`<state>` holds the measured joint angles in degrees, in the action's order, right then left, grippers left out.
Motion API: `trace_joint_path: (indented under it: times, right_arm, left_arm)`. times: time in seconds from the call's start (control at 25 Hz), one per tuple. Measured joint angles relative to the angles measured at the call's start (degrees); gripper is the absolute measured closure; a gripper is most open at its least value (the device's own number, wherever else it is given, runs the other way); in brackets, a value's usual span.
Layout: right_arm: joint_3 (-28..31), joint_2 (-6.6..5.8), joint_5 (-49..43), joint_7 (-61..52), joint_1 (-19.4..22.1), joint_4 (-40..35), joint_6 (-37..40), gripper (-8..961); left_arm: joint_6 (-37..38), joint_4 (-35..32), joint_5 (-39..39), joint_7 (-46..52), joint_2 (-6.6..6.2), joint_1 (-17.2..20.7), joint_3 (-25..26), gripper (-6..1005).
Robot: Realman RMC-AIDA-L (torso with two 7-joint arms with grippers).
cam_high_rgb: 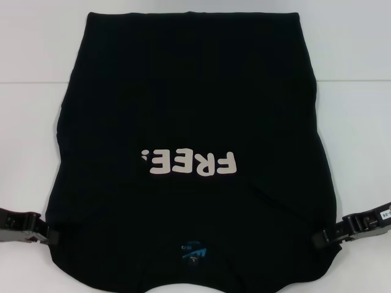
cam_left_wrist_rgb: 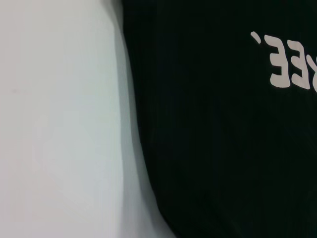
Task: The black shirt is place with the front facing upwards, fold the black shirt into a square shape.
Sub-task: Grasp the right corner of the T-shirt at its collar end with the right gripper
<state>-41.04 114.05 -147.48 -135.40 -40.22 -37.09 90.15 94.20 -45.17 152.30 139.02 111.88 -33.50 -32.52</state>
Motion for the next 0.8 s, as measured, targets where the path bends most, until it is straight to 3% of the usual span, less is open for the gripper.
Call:
trace_joint_path:
  times: [0.08,0.52,0.68,0.8]
  right_arm:
    - [-0.20,0.01,-0.01,0.01,-0.02,0.01,-0.06,351]
    - [-1.13,0.03,0.00,-0.05,-0.39,0.00,-0.15,789]
    - [-1.23,-0.04,0.00,-0.10,-0.53,0.00,0.20,879]
    - [-1.24,-0.82,0.08,0.41,-0.98,0.00,2.06,902]
  left_arm:
    - [0.02,0.03,-0.04,-0.07,0.00,-0.05,0.04,964]
    - [0.09,1.13,-1.23,-0.32,-0.53,-0.12,0.10,964]
    - [0.29,1.30,-1.23,-0.38,-0.59,-0.23,0.09,964]
    - [1.09,2.15,-1.22,-0.79,-0.99,-0.52,0.09,964]
